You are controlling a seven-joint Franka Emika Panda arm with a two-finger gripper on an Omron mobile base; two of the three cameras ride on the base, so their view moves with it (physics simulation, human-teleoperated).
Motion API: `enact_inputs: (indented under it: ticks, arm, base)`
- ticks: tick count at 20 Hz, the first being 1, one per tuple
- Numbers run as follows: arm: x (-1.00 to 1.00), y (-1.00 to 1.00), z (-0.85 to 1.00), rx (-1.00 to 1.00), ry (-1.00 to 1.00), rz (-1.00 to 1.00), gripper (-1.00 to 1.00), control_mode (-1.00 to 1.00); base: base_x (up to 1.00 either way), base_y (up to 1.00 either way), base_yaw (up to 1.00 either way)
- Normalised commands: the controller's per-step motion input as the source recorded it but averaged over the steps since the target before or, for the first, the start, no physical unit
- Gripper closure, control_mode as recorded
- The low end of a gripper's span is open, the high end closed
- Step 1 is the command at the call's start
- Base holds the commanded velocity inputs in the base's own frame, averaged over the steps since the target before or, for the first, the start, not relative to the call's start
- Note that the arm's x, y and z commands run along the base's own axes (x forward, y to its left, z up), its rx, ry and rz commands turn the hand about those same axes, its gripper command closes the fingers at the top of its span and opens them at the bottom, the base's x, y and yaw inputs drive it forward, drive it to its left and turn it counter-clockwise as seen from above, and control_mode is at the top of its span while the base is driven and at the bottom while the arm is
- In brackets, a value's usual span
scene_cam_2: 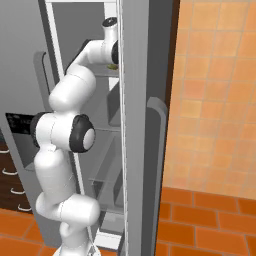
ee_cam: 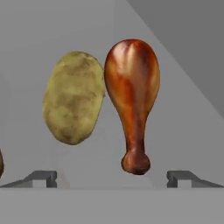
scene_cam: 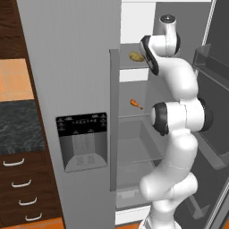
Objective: Place one potato and one chicken drumstick in each tupperware on the nearby counter, to pack two identical lunches.
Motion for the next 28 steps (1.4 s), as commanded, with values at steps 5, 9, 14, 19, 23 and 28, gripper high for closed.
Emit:
enact_inputs:
  ticks: [5, 9, 14, 19, 23, 28]
  arm:
    - [0.65, -0.16, -0.21, 0.00, 0.00, 0.00, -1.00, -1.00]
    - [0.68, -0.09, -0.28, 0.00, 0.00, 0.00, -1.00, -1.00]
    - [0.31, 0.09, -0.65, -0.01, -0.06, 0.00, 1.00, -1.00]
    - [-0.34, 0.28, -0.21, -0.01, -0.02, -0.02, 1.00, -1.00]
    - [-1.00, 0.02, 0.07, 0.00, -0.09, -0.17, 1.00, -1.00]
    - [-1.00, 0.67, -0.25, -0.04, -0.15, -0.06, 1.00, -1.00]
  base:
    - [0.00, 0.00, 0.00]
    - [0.00, 0.00, 0.00]
    - [0.00, 0.00, 0.00]
    - [0.00, 0.00, 0.00]
    - [0.00, 0.00, 0.00]
    - [0.00, 0.00, 0.00]
